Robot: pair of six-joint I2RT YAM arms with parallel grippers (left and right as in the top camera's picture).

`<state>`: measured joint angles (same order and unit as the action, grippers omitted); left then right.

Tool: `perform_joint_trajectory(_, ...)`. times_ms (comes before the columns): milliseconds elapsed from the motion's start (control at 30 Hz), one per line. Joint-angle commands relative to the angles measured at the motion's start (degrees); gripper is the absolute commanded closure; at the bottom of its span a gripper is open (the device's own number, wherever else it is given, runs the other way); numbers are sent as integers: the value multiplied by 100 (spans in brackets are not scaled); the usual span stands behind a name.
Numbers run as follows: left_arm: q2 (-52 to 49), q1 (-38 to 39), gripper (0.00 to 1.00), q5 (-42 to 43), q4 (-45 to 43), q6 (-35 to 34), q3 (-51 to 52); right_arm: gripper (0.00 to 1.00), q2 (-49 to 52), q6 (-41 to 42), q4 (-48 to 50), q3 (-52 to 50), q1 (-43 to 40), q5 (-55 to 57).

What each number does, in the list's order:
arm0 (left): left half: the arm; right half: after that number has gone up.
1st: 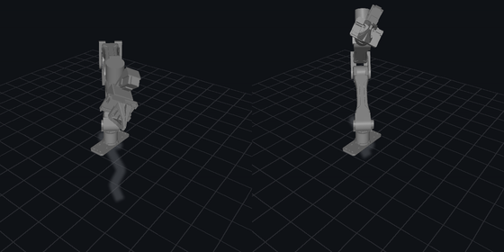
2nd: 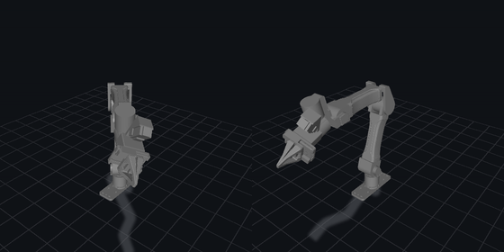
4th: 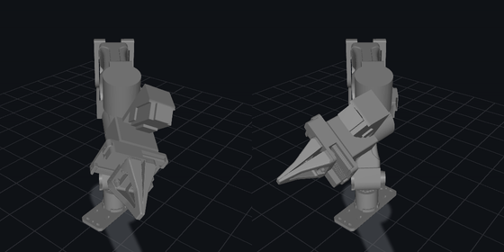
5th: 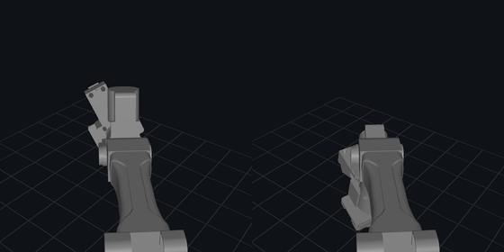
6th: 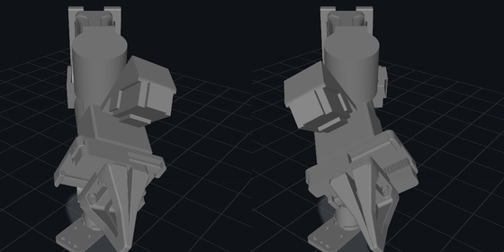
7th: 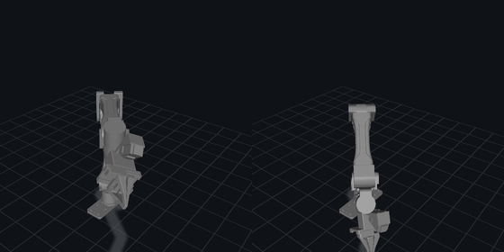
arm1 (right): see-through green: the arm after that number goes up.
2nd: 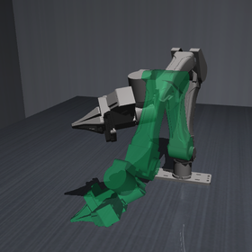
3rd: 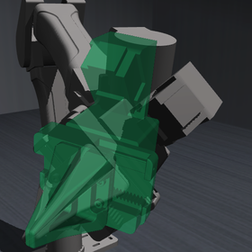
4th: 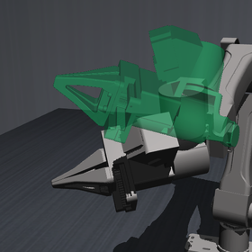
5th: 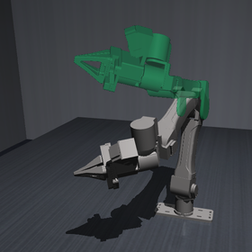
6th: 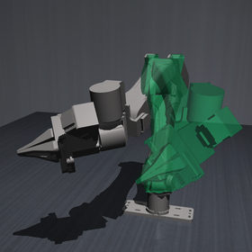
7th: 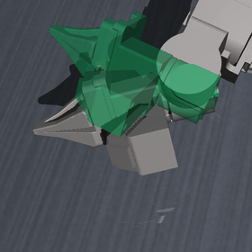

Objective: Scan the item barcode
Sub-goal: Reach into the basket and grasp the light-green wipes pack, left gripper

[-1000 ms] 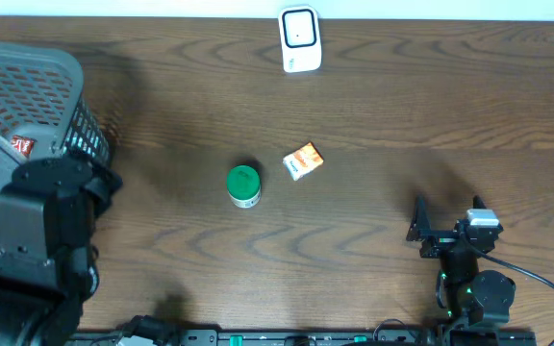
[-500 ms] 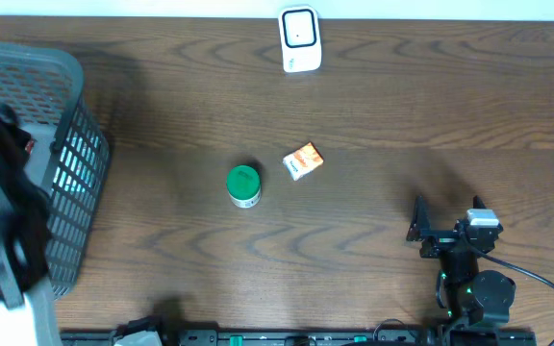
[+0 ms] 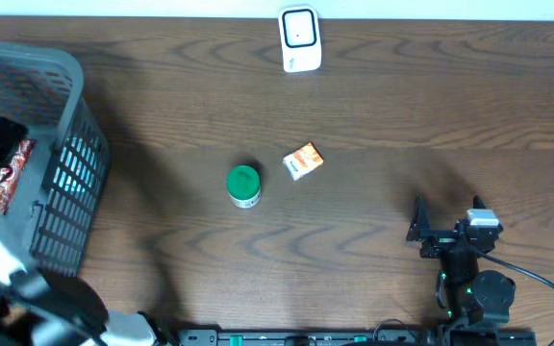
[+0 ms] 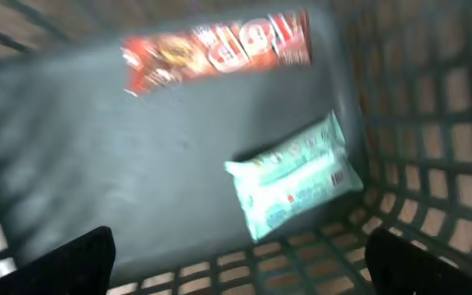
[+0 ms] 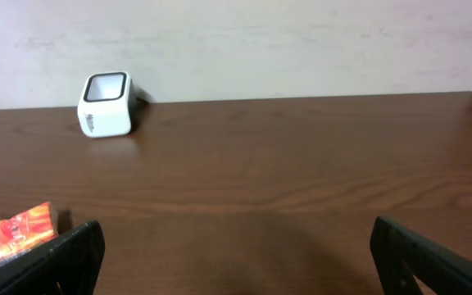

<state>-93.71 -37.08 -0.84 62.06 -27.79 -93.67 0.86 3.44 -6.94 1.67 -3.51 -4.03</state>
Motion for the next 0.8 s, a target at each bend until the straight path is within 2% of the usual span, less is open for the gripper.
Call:
perform_joint_trajectory(0, -789, -9, 2, 778, -15, 238, -70, 1, -11, 15, -57, 24, -52, 11)
perform_joint_trajectory(233, -1582, -13, 2, 804, -105, 225, -66, 1, -11, 15, -57, 24, -52, 11)
perform_joint_trajectory(500, -2017, -13, 2, 1381, -179, 251, 92, 1, -11, 15, -57, 24, -52, 11)
perform_joint_trajectory(767, -2441, -13, 2, 1412, -199, 249, 160, 1, -11, 15, -57, 24, -52, 11)
